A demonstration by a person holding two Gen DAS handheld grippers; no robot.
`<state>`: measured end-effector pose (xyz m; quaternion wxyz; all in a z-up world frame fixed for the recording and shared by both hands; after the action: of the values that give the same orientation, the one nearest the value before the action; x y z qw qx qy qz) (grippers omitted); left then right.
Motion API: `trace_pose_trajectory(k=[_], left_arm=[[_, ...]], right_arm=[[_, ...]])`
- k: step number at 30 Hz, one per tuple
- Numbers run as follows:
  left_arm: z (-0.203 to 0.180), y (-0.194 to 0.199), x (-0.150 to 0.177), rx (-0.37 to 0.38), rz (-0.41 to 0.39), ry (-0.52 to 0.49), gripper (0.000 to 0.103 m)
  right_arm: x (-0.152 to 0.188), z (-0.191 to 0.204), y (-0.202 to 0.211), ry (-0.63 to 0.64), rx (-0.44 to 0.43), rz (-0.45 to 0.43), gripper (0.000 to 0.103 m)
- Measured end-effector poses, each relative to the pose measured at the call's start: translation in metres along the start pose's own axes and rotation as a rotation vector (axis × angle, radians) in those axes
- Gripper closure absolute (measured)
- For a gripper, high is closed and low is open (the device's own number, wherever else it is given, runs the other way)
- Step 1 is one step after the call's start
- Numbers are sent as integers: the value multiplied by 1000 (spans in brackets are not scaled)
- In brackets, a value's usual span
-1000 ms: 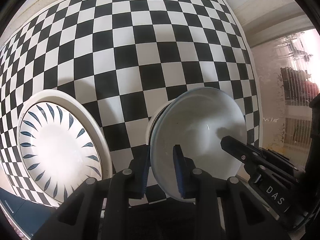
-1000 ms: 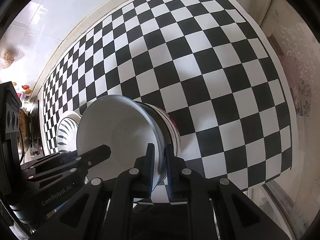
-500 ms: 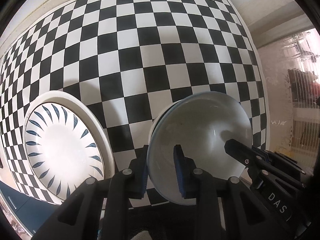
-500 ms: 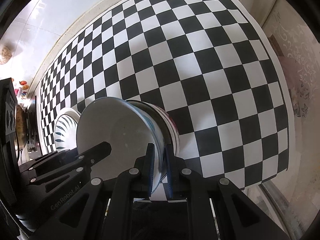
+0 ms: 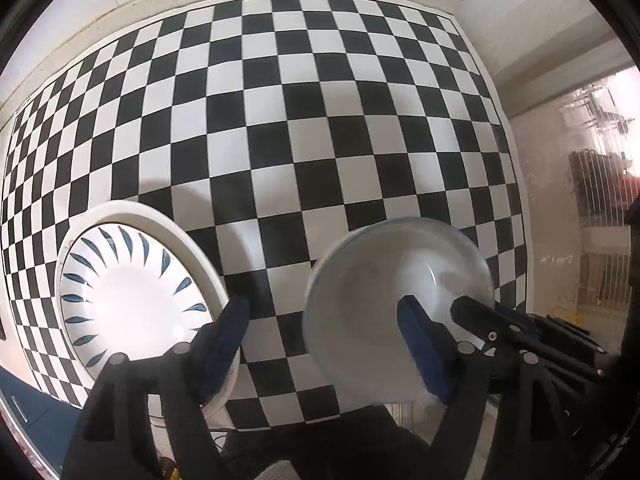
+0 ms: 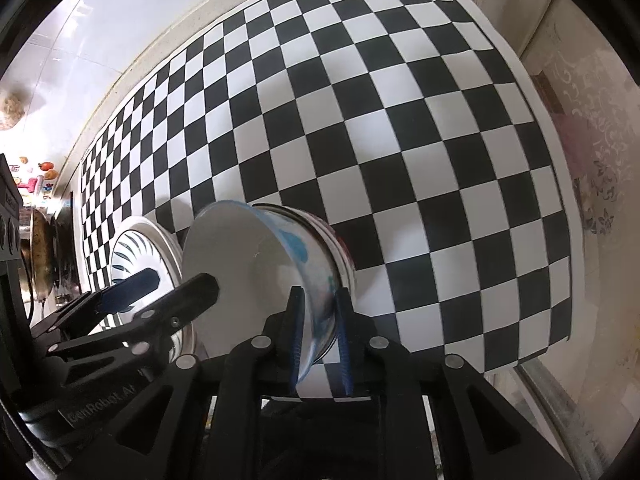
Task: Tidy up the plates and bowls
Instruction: 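Lower the bowl stack onto the mat beside the plates and open both grippers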
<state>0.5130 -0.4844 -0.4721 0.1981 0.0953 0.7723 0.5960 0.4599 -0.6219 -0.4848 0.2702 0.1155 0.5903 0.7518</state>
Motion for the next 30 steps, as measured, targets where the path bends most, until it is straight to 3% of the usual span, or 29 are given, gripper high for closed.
trace_pose_trajectory(k=[4,8,10,15,24,30], left_arm=[[5,5,0,-4,-18,-1,27],[13,26,0,-38,-75,-6,27],[16,41,2,-58,-111,-17,27],[16,89,16,-85,-188,-49,27],[0,165,48,-104,-289,-73,27],[-7,210,62,-147,-367,-108,27]], right_arm=[[2,-3,5,1,-3,2,81],[5,-6,17,47,49,-29,29],[9,-7,29,75,68,-57,15],[23,-1,74,112,85,-139,13],[45,20,195,179,121,-349,13],[65,30,245,197,122,-414,12]])
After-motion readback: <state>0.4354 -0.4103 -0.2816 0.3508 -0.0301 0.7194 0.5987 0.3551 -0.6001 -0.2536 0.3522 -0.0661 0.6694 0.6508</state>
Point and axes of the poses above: each gripper's, at about its wrist camera, not at the fingertips, and y roughly against the way its jaws point, z to its left, x to its underside, the point moved 7 cm from there along -y, roughly the way its jaws point, and after that the axes turned 11 degrees about -z, right-handed, at the moved point
